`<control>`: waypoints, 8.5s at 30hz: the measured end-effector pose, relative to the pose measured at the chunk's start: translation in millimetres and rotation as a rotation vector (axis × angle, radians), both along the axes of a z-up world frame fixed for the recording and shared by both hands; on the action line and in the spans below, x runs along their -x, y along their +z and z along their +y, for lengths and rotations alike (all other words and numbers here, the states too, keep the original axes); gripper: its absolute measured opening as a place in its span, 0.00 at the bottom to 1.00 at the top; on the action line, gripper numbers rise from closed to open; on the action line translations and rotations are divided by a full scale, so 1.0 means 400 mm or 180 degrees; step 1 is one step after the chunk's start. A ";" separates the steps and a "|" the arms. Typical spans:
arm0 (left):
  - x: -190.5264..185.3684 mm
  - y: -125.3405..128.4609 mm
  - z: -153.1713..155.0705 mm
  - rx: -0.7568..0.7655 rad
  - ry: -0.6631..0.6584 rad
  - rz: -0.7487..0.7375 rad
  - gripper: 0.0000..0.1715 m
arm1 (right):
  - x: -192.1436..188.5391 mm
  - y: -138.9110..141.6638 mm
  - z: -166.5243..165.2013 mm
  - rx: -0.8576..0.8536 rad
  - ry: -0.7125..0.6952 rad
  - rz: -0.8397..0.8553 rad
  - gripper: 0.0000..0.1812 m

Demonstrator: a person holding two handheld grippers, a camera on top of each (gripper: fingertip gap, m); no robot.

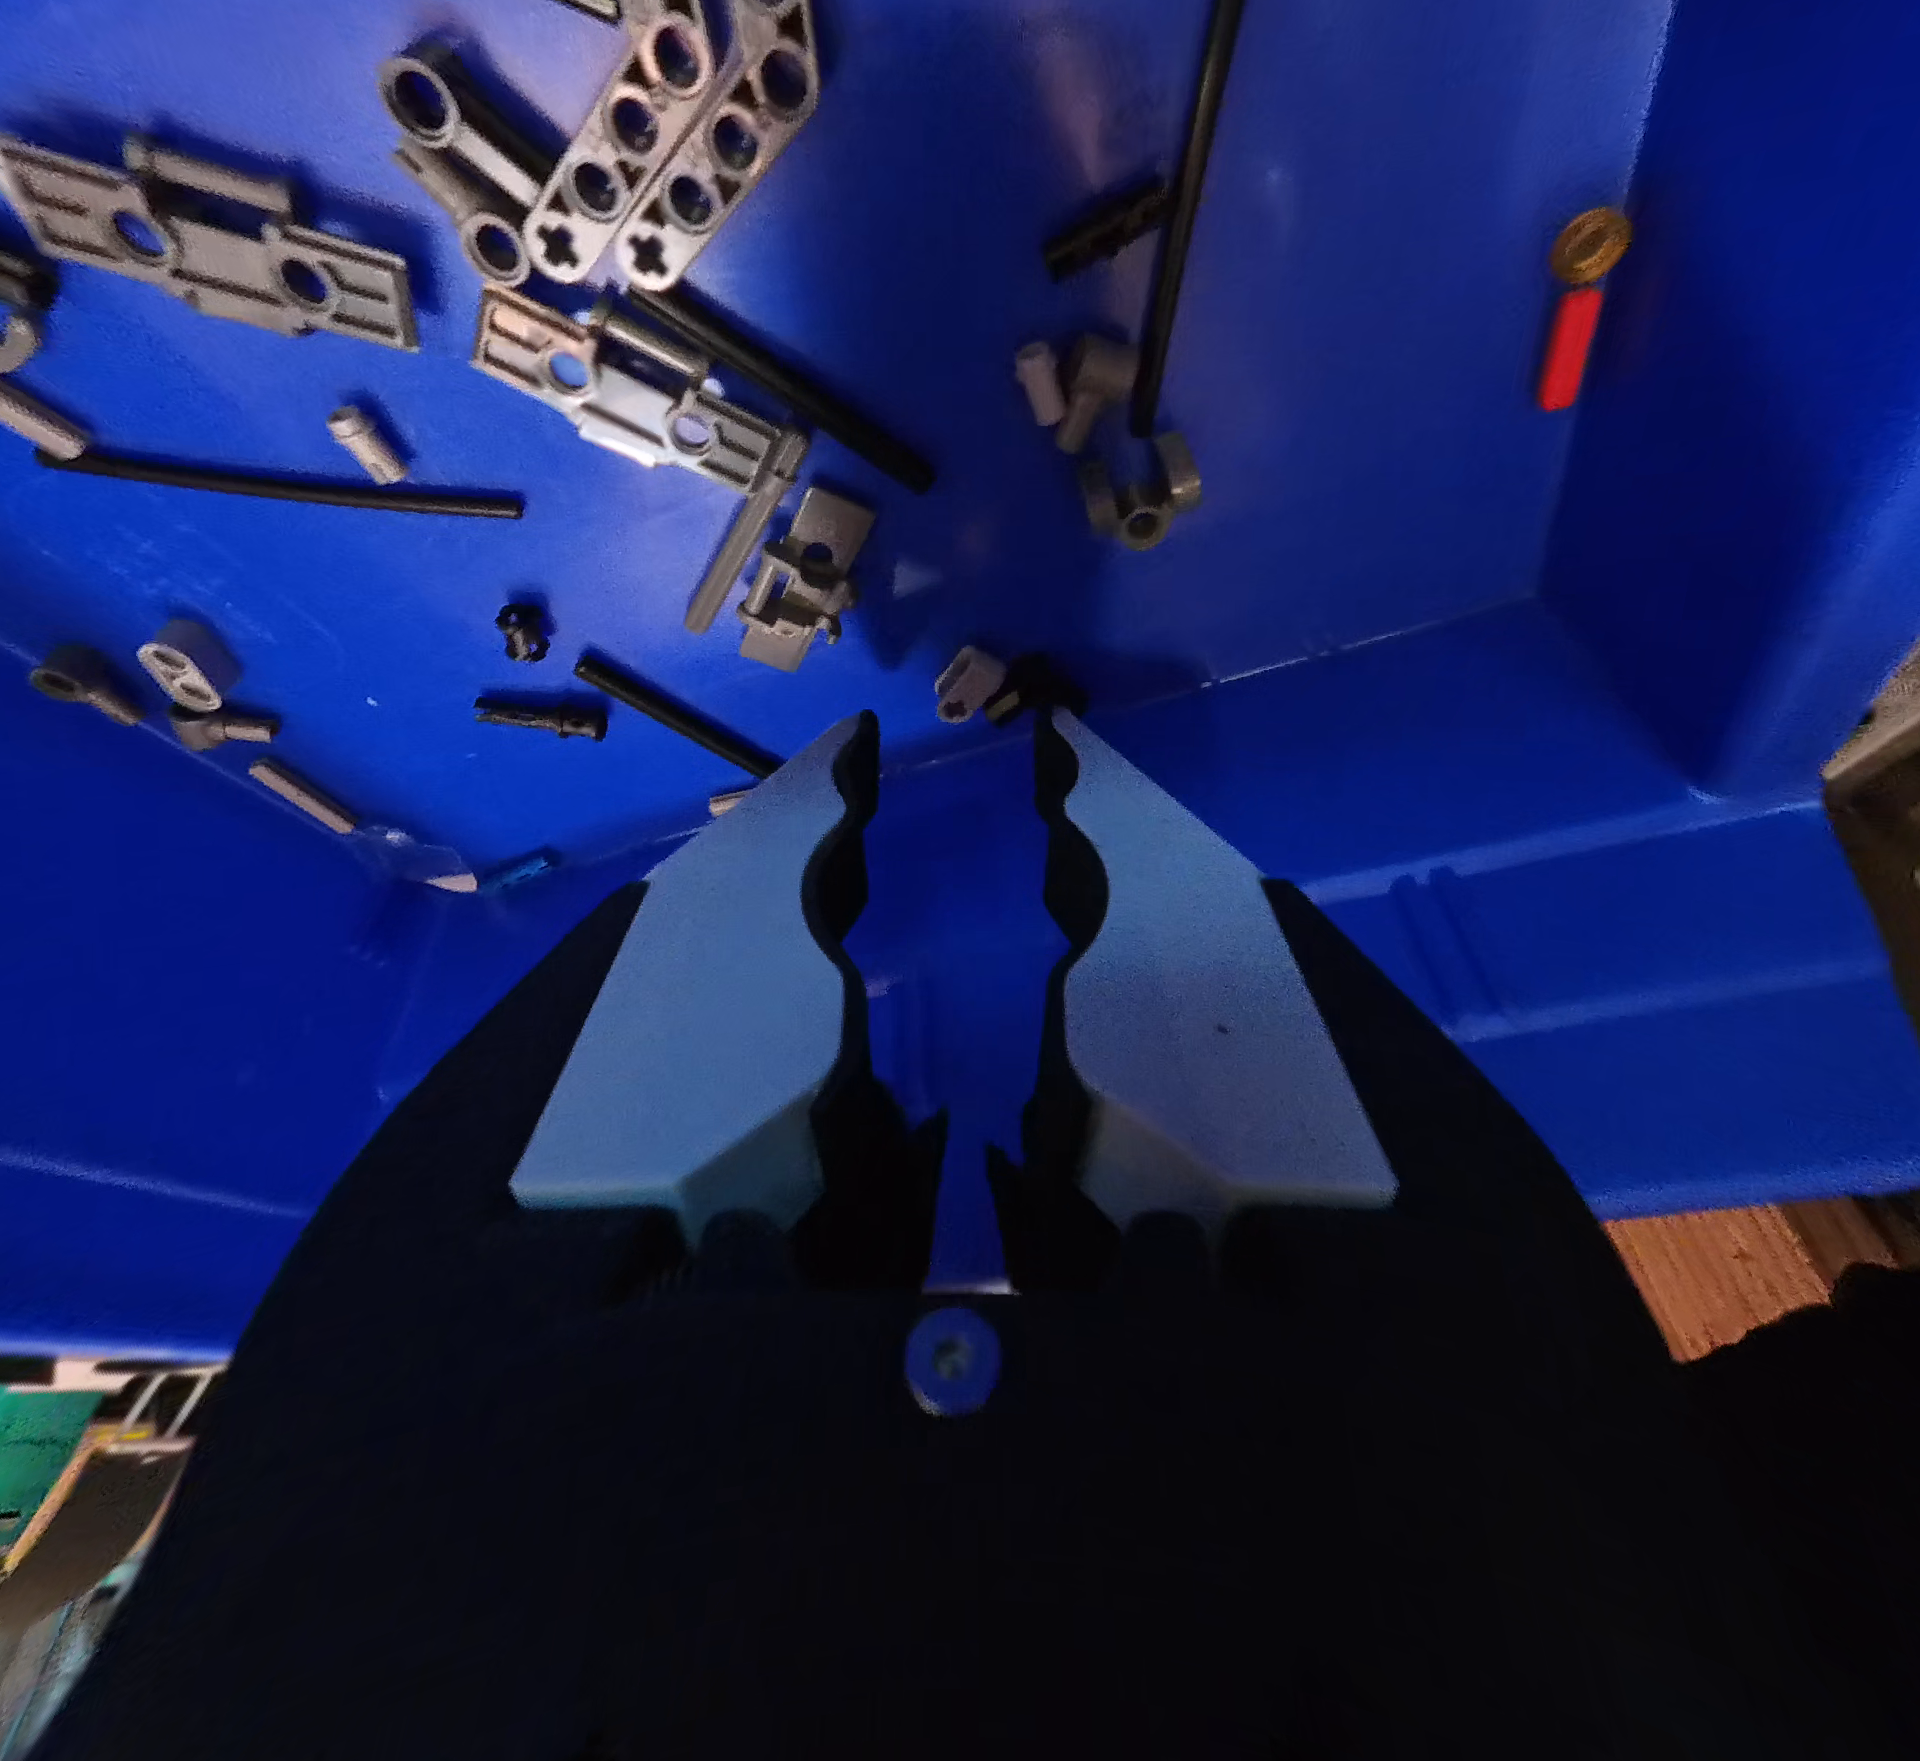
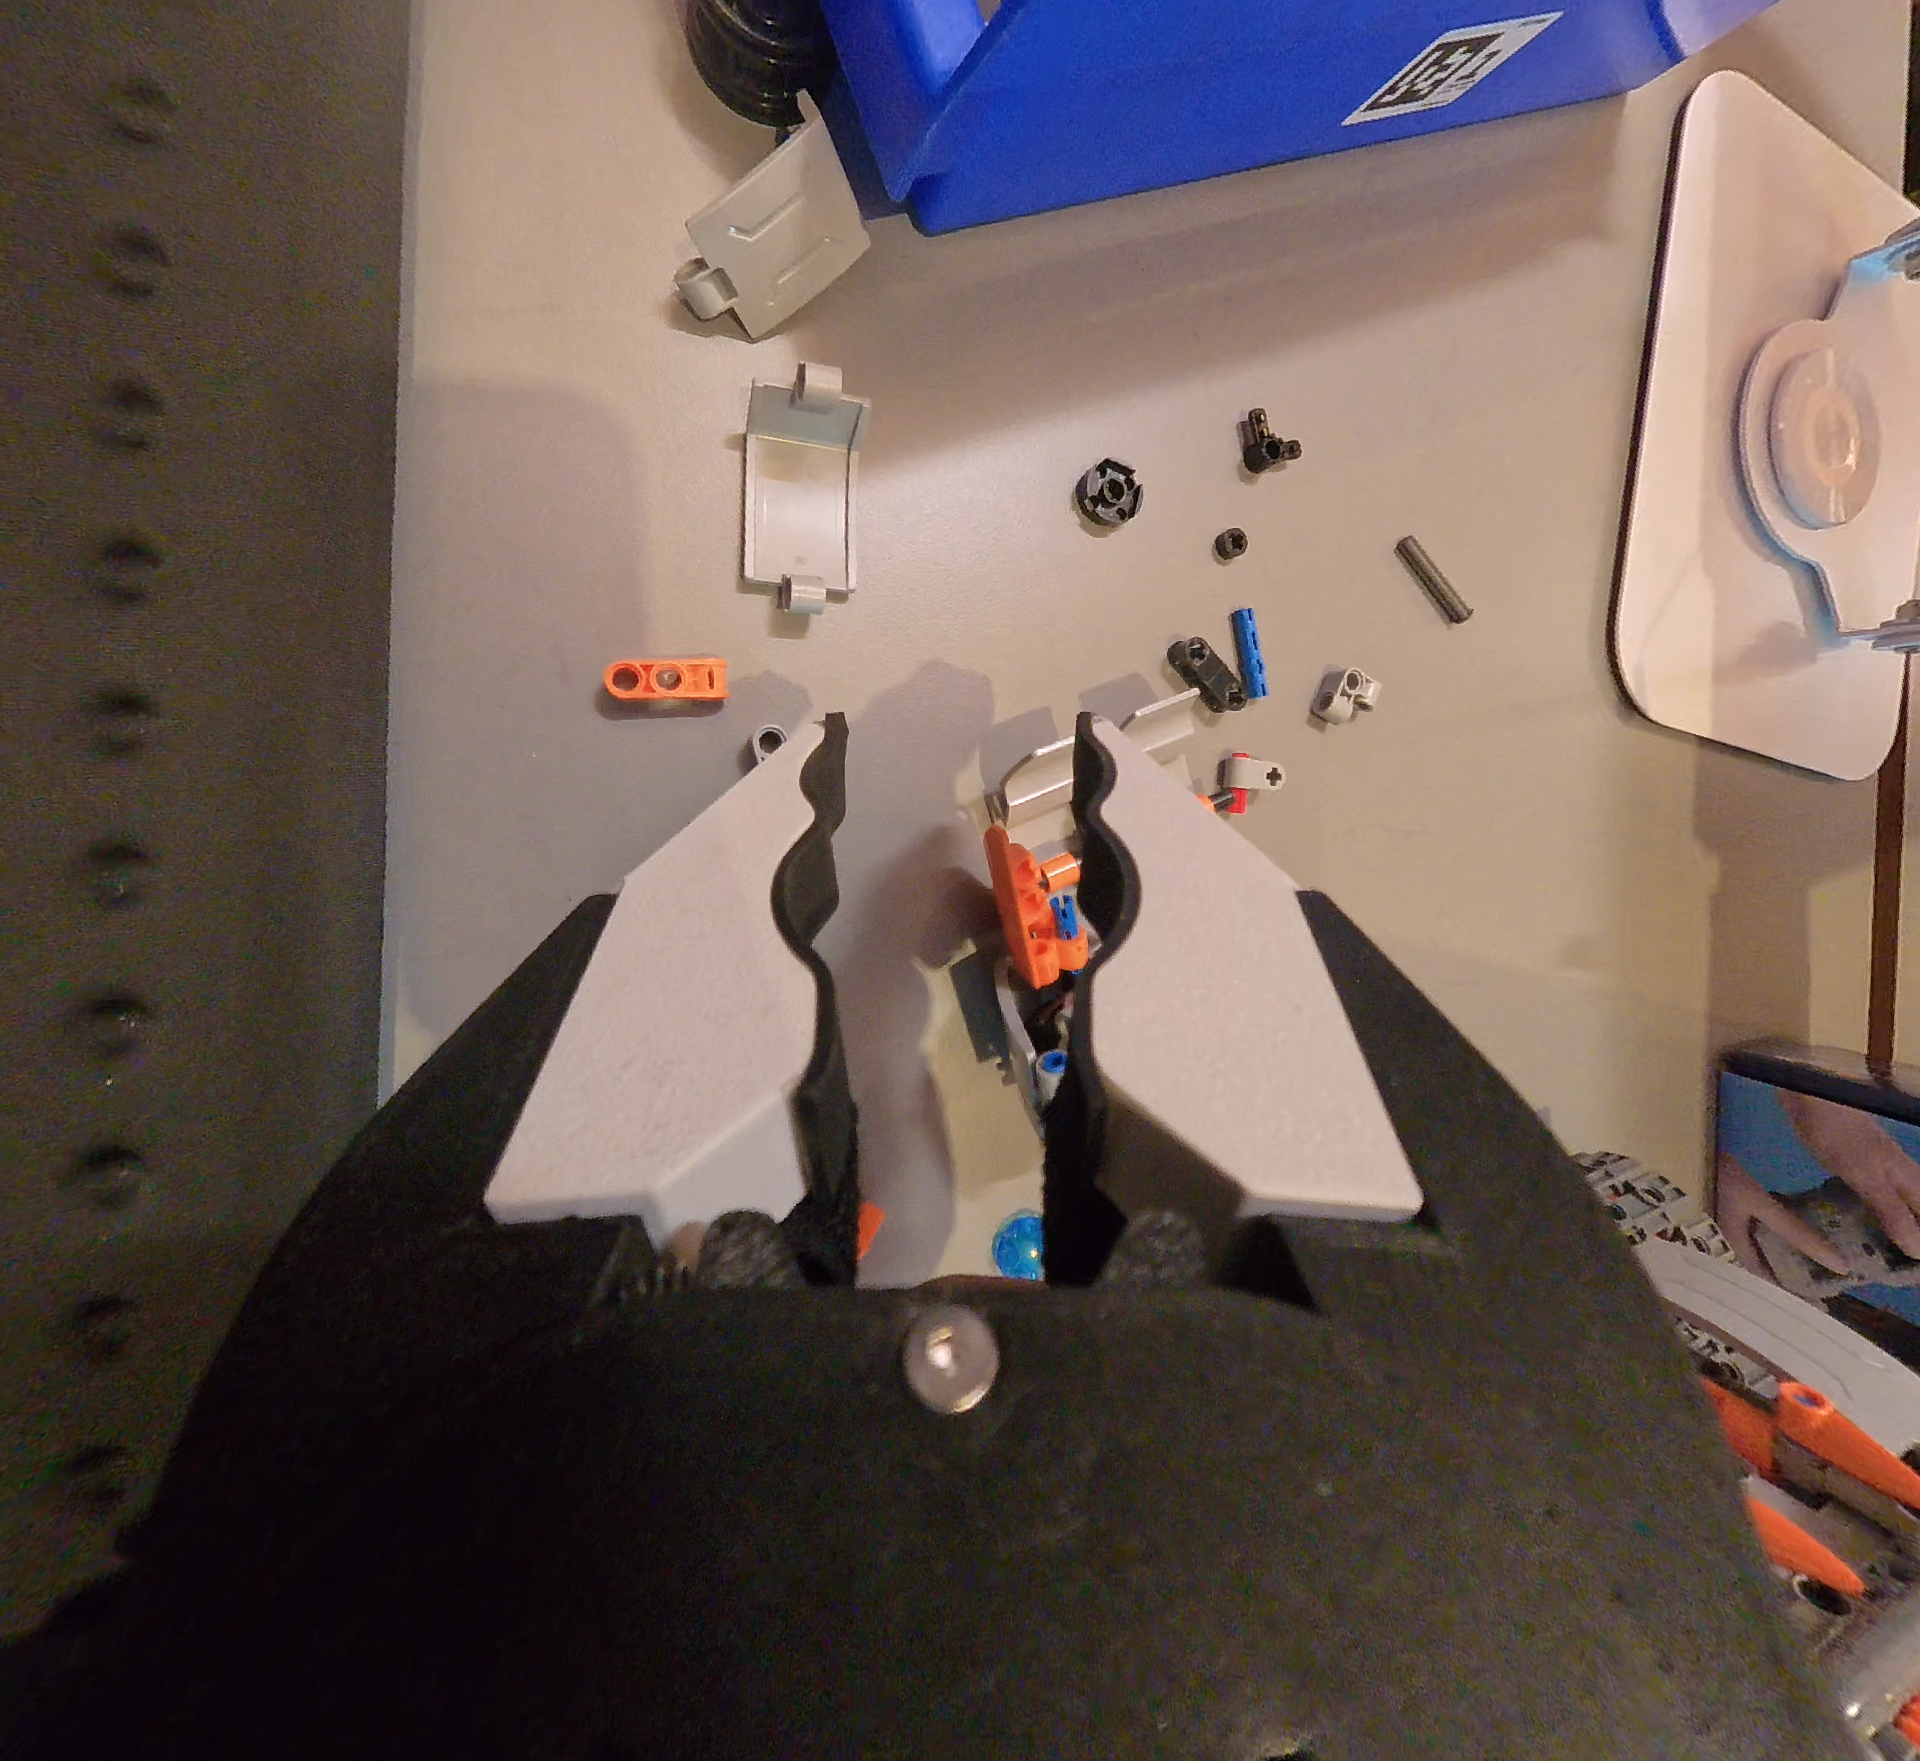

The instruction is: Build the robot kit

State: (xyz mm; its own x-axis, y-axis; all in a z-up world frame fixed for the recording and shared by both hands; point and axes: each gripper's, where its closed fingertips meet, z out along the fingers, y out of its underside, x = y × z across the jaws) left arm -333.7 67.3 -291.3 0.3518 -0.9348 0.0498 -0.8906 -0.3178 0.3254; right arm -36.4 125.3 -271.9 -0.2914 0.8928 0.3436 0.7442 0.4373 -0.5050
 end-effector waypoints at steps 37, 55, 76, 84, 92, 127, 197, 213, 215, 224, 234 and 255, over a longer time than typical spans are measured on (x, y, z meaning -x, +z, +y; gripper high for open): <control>-0.317 0.272 0.141 -0.0933 -0.0624 -0.1293 0.00 | -0.004 0.002 -0.004 0.0016 0.0014 0.0016 0.23; -0.581 -0.001 0.217 0.0157 -0.1205 -0.0881 0.01 | -0.008 0.005 -0.010 0.0014 0.0041 0.0013 0.23; -0.227 0.264 0.269 -0.1234 -0.0035 -0.1242 0.07 | -0.007 0.000 -0.014 -0.0018 0.0052 -0.0025 0.23; -0.079 0.251 0.295 -0.1476 0.0331 -0.0960 0.10 | -0.008 -0.004 -0.011 -0.0010 0.0042 -0.0044 0.23; 0.028 0.146 0.306 -0.1282 0.0382 -0.0460 0.12 | -0.009 -0.005 -0.010 -0.0005 0.0040 -0.0044 0.23; -0.141 0.267 0.362 -0.1685 -0.0199 -0.0810 0.03 | -0.009 -0.007 -0.008 -0.0004 0.0037 -0.0051 0.23; -0.014 -0.026 0.374 -0.1134 0.0528 -0.0608 0.09 | -0.012 -0.008 -0.012 -0.0032 0.0054 -0.0074 0.23; 0.037 0.004 0.300 -0.0797 0.0744 -0.0575 0.08 | -0.011 -0.002 -0.015 -0.0055 0.0064 -0.0057 0.23; 0.029 0.025 0.317 -0.0936 0.0732 -0.0656 0.09 | -0.011 -0.003 -0.014 -0.0051 0.0060 -0.0058 0.23; -0.006 -0.002 0.312 -0.0780 0.0491 -0.0541 0.12 | -0.012 -0.001 -0.014 -0.0057 0.0055 -0.0050 0.23; -0.045 0.027 0.370 -0.1059 0.0488 -0.0749 0.12 | -0.012 0.003 -0.016 -0.0066 0.0065 -0.0037 0.23; -0.128 -0.030 0.381 -0.0904 0.0606 -0.1161 0.07 | -0.013 0.004 -0.018 -0.0077 0.0071 -0.0031 0.23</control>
State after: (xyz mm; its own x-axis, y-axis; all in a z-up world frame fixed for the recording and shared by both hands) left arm -282.5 219.7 -303.5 0.5245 -0.8502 -0.0458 -0.8479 -0.5166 -0.1193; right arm -31.2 118.1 -270.1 -0.3147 0.8775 0.3619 0.7389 0.4658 -0.4869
